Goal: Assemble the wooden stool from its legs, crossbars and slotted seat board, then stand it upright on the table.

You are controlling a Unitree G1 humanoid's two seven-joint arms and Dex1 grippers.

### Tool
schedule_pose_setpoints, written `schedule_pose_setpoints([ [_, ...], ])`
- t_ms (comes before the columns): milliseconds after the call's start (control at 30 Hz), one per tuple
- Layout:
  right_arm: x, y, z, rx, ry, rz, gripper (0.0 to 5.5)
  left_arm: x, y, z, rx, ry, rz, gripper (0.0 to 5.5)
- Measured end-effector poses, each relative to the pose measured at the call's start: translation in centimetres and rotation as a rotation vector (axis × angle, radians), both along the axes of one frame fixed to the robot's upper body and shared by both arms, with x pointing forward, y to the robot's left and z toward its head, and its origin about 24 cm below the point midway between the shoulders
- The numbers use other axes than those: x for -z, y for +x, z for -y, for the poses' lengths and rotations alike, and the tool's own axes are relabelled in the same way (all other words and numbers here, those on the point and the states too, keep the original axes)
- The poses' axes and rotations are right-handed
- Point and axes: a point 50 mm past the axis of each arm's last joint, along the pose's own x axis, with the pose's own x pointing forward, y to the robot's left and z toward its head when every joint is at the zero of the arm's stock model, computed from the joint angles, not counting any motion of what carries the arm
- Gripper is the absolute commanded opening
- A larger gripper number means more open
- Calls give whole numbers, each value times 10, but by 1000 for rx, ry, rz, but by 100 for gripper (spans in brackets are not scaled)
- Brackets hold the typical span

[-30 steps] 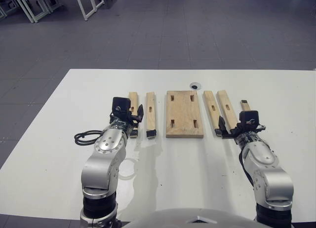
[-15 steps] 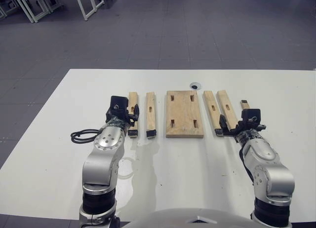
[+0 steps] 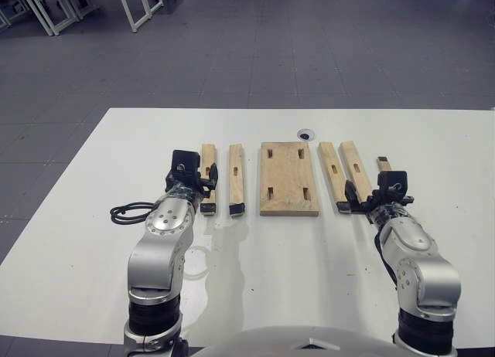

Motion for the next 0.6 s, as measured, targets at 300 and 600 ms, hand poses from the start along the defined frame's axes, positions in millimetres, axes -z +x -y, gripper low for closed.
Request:
schedule_pose_setpoints([
  [300,0,20,35,89,-33,-6,453,2,1,1,2,-1,-8,340],
  [600,23,53,127,101,-74,-70,453,-2,5,4,13,-3,4,340],
])
